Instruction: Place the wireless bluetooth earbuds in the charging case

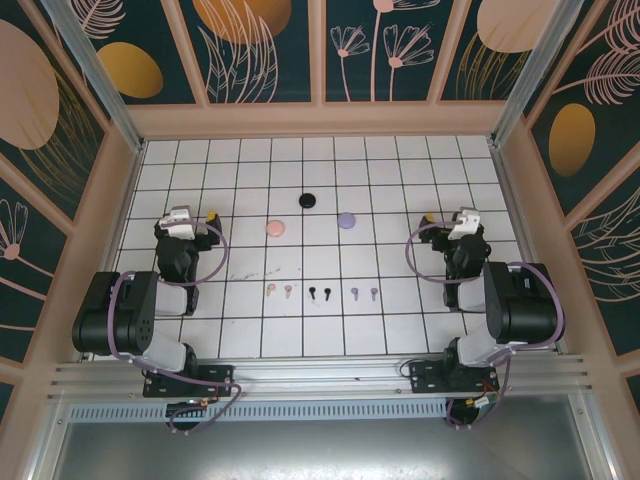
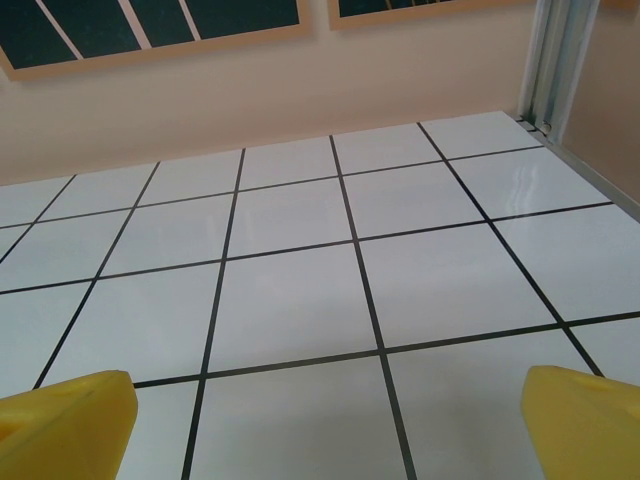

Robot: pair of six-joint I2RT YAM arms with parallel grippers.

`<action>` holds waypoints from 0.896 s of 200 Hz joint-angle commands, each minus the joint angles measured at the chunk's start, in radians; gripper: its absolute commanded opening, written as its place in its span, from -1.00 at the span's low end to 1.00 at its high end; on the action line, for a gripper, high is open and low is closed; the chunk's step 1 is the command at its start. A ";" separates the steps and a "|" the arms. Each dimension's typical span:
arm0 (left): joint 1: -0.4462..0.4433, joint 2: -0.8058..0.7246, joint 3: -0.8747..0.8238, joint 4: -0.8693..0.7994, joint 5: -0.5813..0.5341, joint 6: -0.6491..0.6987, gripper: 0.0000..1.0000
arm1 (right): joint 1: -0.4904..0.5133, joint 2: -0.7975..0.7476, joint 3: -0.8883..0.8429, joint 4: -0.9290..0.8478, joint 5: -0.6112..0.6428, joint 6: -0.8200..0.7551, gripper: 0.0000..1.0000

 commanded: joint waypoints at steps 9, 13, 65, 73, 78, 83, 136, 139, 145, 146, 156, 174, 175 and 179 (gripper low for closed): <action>0.006 -0.018 0.011 -0.015 0.008 -0.011 0.80 | 0.012 -0.049 0.033 -0.055 0.030 -0.002 0.93; 0.006 -0.031 0.024 -0.050 0.011 -0.007 0.77 | 0.022 -0.075 0.044 -0.099 0.058 -0.003 0.93; 0.004 -0.211 0.206 -0.523 -0.060 -0.120 0.91 | 0.039 -0.364 0.267 -0.704 0.043 0.169 0.98; 0.004 -0.241 0.219 -0.558 -0.046 -0.154 0.92 | 0.036 -0.386 0.305 -0.776 0.043 0.234 0.98; 0.003 -0.263 0.224 -0.577 -0.039 -0.177 0.92 | 0.036 -0.392 0.334 -0.831 0.047 0.277 0.98; 0.003 -0.285 0.230 -0.596 -0.035 -0.206 0.96 | 0.035 -0.395 0.364 -0.889 0.059 0.322 0.98; 0.003 -0.408 0.341 -0.831 0.179 -0.496 0.98 | 0.160 -0.363 0.512 -1.131 -0.018 0.379 0.98; 0.003 -0.409 0.343 -0.832 0.200 -0.510 0.98 | 0.176 -0.357 0.523 -1.148 -0.010 0.377 0.98; 0.001 -0.408 0.346 -0.831 0.242 -0.538 0.98 | 0.215 -0.345 0.547 -1.182 0.007 0.374 0.98; 0.002 -0.408 0.346 -0.830 0.248 -0.542 0.98 | 0.222 -0.342 0.551 -1.190 0.010 0.373 0.98; 0.001 -0.402 0.347 -0.824 0.327 -0.576 0.98 | 0.288 -0.319 0.588 -1.252 0.049 0.382 0.98; -0.002 -0.384 0.342 -0.784 0.472 -0.609 0.97 | 0.390 -0.282 0.632 -1.322 0.068 0.398 0.95; -0.003 -0.383 0.343 -0.782 0.477 -0.609 0.98 | 0.396 -0.280 0.634 -1.323 0.069 0.400 0.95; -0.007 -0.381 0.339 -0.776 0.491 -0.618 0.98 | 0.417 -0.270 0.643 -1.337 0.071 0.409 0.94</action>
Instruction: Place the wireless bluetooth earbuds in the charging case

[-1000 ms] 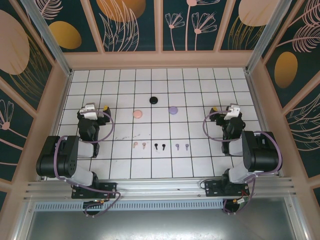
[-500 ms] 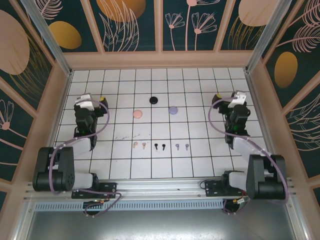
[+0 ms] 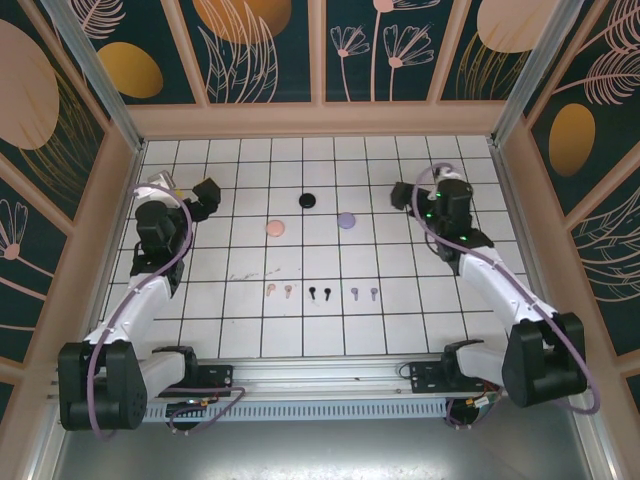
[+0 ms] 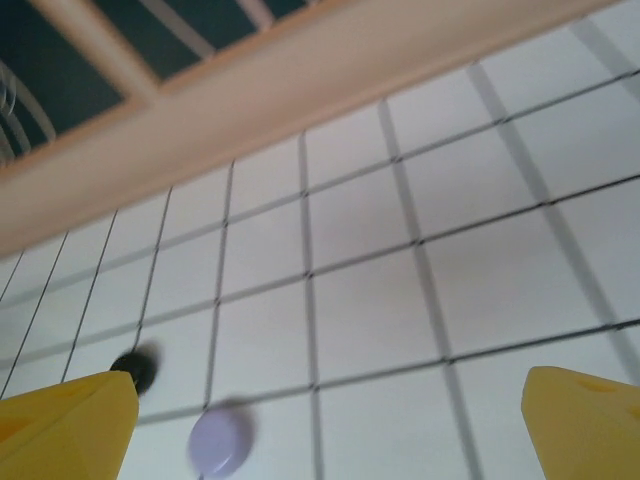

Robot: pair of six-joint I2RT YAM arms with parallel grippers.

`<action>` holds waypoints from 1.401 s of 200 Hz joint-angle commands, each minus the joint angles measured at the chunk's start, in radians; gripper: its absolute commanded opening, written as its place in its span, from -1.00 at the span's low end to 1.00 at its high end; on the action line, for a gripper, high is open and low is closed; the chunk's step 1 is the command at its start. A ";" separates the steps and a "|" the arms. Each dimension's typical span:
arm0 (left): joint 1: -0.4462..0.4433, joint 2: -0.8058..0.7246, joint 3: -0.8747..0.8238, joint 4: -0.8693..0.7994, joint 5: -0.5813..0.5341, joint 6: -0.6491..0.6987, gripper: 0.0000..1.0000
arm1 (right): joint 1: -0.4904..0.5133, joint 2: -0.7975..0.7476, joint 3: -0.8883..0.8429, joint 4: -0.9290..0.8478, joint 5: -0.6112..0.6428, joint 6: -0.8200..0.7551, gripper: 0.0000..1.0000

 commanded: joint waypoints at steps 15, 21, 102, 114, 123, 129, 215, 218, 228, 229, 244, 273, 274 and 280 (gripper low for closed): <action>-0.022 0.009 -0.003 0.002 0.238 -0.130 0.98 | 0.169 0.075 0.117 -0.217 0.068 0.085 0.91; -0.027 0.002 -0.008 0.006 0.237 -0.131 0.98 | 0.195 0.093 0.131 -0.234 0.072 0.106 0.90; -0.104 0.000 -0.023 0.004 0.077 -0.188 0.97 | 0.367 0.378 0.356 -0.490 0.220 0.192 0.84; -0.113 0.018 -0.014 0.003 0.062 -0.198 0.98 | 0.365 0.400 0.379 -0.515 0.244 0.178 0.84; -0.120 0.034 -0.006 0.000 0.061 -0.204 0.98 | 0.356 0.421 0.405 -0.539 0.251 0.169 0.85; -0.124 0.044 0.001 -0.001 0.060 -0.210 0.98 | 0.348 0.436 0.424 -0.556 0.245 0.162 0.85; -0.167 0.194 0.107 -0.057 0.072 -0.221 0.98 | 0.269 0.743 0.787 -0.764 0.079 0.107 0.78; -0.167 0.197 0.109 -0.060 0.069 -0.221 0.98 | 0.269 0.754 0.798 -0.768 0.075 0.109 0.78; -0.167 0.205 0.119 -0.071 0.061 -0.219 0.98 | 0.269 0.790 0.835 -0.786 0.066 0.120 0.75; -0.167 0.206 0.120 -0.072 0.061 -0.219 0.98 | 0.269 0.794 0.839 -0.787 0.066 0.120 0.75; -0.168 0.211 0.128 -0.083 0.060 -0.220 0.97 | 0.269 0.837 0.881 -0.804 0.068 0.141 0.73; -0.170 0.220 0.134 -0.081 0.057 -0.229 0.97 | 0.269 0.890 0.936 -0.839 0.094 0.190 0.71; -0.170 0.221 0.134 -0.080 0.057 -0.228 0.98 | 0.269 0.890 0.937 -0.840 0.095 0.192 0.71; -0.170 0.225 0.135 -0.077 0.057 -0.231 0.97 | 0.269 0.899 0.944 -0.845 0.103 0.200 0.71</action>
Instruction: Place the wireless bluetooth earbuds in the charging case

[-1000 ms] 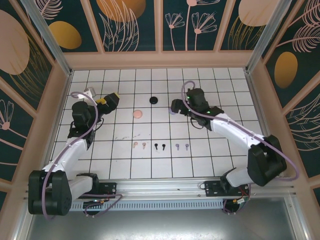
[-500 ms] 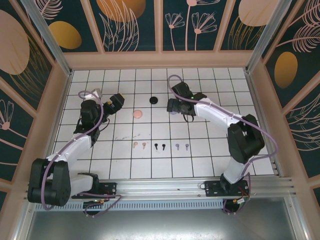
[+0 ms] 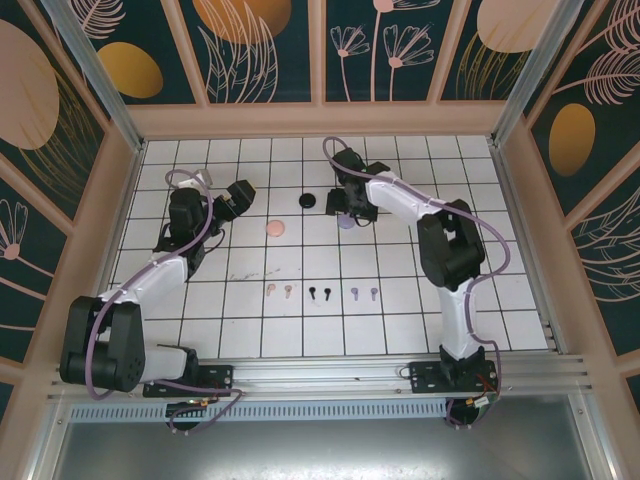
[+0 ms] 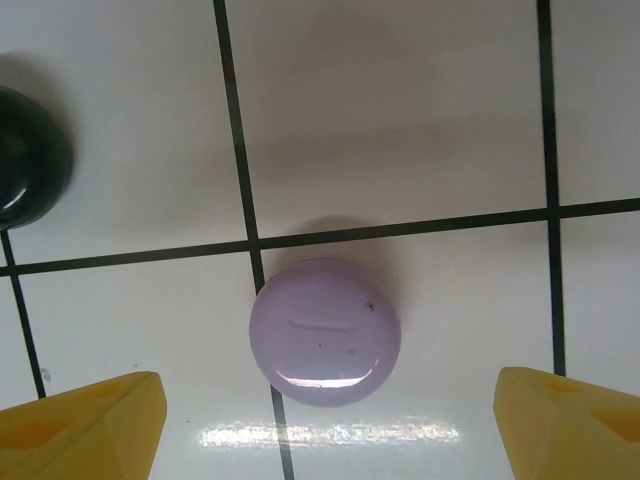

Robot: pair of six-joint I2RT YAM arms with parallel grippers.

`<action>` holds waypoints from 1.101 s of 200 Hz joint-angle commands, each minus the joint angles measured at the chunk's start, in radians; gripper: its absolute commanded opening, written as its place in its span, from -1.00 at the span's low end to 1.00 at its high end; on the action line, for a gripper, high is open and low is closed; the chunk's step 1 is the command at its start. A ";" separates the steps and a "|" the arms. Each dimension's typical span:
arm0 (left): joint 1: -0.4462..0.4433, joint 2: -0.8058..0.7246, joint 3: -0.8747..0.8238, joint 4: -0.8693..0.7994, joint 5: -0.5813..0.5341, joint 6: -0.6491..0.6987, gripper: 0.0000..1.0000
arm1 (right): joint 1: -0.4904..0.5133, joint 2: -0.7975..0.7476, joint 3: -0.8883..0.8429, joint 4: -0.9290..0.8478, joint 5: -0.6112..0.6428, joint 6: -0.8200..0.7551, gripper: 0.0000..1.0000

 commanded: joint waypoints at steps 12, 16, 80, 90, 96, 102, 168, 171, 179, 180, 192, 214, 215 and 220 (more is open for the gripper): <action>-0.009 0.027 0.033 -0.004 -0.018 -0.025 0.98 | -0.003 0.047 0.073 -0.087 0.024 0.060 0.71; -0.009 0.029 0.033 -0.003 -0.020 -0.025 0.98 | -0.003 0.053 0.078 -0.089 0.025 0.063 0.71; -0.017 0.075 0.041 0.029 -0.005 -0.038 0.98 | -0.003 0.137 0.161 -0.128 0.033 0.098 0.63; -0.018 0.079 0.042 0.033 -0.004 -0.040 0.97 | -0.003 0.143 0.163 -0.127 0.032 0.100 0.62; -0.019 0.081 0.044 0.035 -0.004 -0.043 0.97 | -0.003 0.146 0.164 -0.127 0.030 0.101 0.61; -0.020 0.083 0.044 0.038 -0.002 -0.042 0.98 | -0.002 0.149 0.166 -0.124 0.031 0.101 0.60; -0.026 0.092 0.051 0.040 -0.004 -0.046 0.98 | -0.003 0.191 0.183 -0.125 0.036 0.093 0.49; -0.026 0.092 0.052 0.040 -0.004 -0.046 0.97 | -0.003 0.192 0.182 -0.126 0.036 0.093 0.49; -0.026 0.093 0.051 0.038 -0.004 -0.046 0.97 | -0.003 0.197 0.183 -0.126 0.038 0.093 0.47; -0.026 0.092 0.050 0.038 -0.004 -0.046 0.97 | -0.003 0.197 0.183 -0.126 0.038 0.093 0.47; -0.028 0.092 0.051 0.039 -0.004 -0.046 0.97 | -0.003 0.201 0.181 -0.125 0.040 0.091 0.45; -0.027 0.096 0.052 0.038 -0.007 -0.046 0.98 | -0.003 0.203 0.173 -0.122 0.045 0.088 0.41; -0.027 0.097 0.052 0.039 -0.007 -0.046 0.98 | -0.003 0.203 0.173 -0.122 0.045 0.088 0.41; -0.028 0.098 0.053 0.039 -0.007 -0.046 0.98 | -0.003 0.203 0.172 -0.121 0.047 0.087 0.41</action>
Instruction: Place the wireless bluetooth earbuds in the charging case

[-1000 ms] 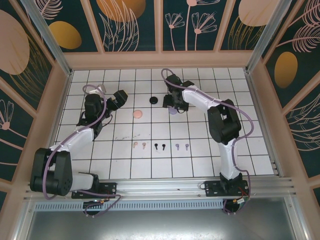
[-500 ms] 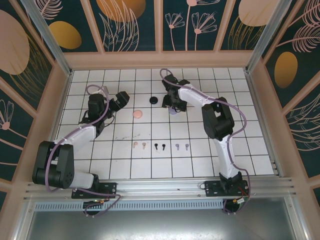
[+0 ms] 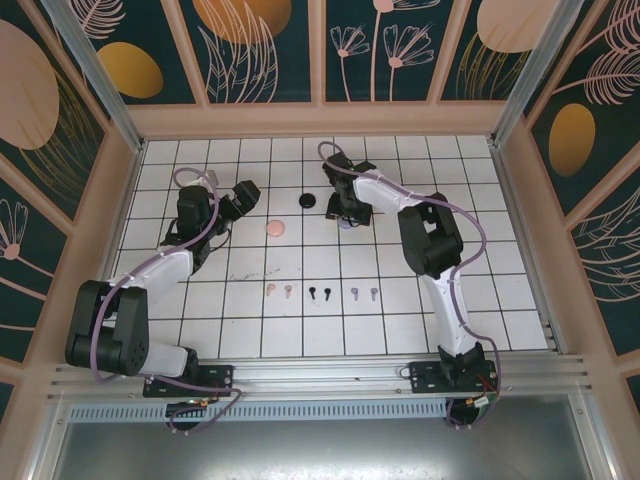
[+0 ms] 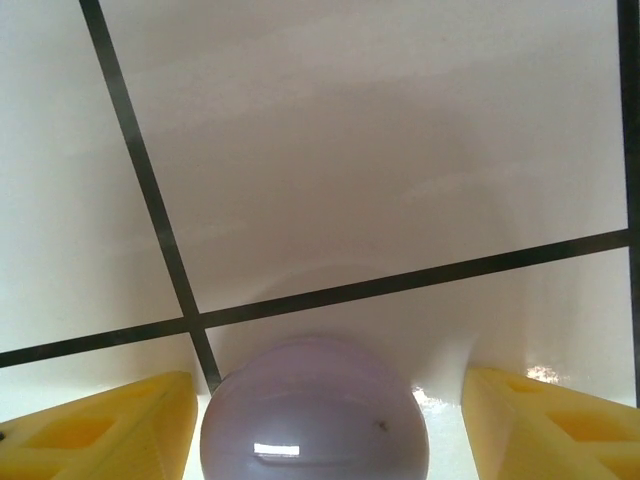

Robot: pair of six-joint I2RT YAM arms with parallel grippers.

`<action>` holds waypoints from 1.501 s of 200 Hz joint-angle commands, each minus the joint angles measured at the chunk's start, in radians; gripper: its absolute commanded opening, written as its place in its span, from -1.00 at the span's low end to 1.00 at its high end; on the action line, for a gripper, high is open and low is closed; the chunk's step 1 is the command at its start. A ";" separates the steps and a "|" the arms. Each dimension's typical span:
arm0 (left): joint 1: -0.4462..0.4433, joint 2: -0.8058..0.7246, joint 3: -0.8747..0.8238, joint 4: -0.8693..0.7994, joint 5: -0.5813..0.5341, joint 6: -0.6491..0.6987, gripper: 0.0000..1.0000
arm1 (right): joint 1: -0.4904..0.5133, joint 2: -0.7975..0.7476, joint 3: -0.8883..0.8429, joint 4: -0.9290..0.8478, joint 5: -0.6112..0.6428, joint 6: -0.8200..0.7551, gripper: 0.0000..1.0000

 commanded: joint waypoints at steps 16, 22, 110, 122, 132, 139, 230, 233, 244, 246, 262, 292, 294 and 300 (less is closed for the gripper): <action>-0.010 0.020 0.027 0.032 0.003 -0.013 0.98 | -0.003 0.023 0.018 -0.026 0.027 -0.001 0.37; -0.011 0.022 0.029 0.033 0.003 -0.013 0.97 | -0.003 0.025 0.019 -0.024 0.027 -0.003 0.36; -0.036 0.059 0.087 -0.018 0.090 -0.007 0.98 | -0.003 -0.002 -0.011 0.032 -0.021 -0.019 -0.18; -0.036 0.067 0.092 -0.023 0.111 -0.033 0.98 | -0.003 -0.032 -0.034 0.054 -0.031 -0.013 -0.19; -0.037 0.067 0.077 0.004 0.127 -0.060 0.98 | -0.002 -0.064 -0.059 0.076 -0.036 -0.006 -0.19; -0.041 0.066 0.071 0.013 0.129 -0.071 0.98 | -0.003 -0.089 -0.080 0.091 -0.039 0.000 -0.20; -0.282 0.155 0.028 0.388 0.023 -0.005 0.98 | -0.060 -0.436 -0.298 0.244 -0.087 0.176 -0.20; -0.290 0.164 0.029 0.402 0.019 -0.005 0.98 | -0.063 -0.444 -0.303 0.248 -0.089 0.184 -0.20; -0.320 0.198 0.034 0.459 0.009 -0.002 0.97 | -0.077 -0.471 -0.319 0.262 -0.089 0.222 -0.20; -0.326 0.204 0.035 0.468 0.006 -0.003 0.98 | -0.079 -0.476 -0.322 0.265 -0.089 0.228 -0.20; -0.364 0.245 0.040 0.539 -0.019 -0.024 0.97 | -0.092 -0.510 -0.348 0.293 -0.127 0.290 -0.19; -0.419 0.306 0.059 0.650 -0.048 -0.032 0.89 | -0.099 -0.553 -0.389 0.332 -0.144 0.400 -0.20; -0.420 0.319 0.060 0.655 -0.047 -0.033 0.88 | -0.099 -0.555 -0.391 0.334 -0.144 0.407 -0.20; -0.426 0.337 0.067 0.672 -0.047 -0.036 0.84 | -0.099 -0.563 -0.402 0.341 -0.147 0.429 -0.20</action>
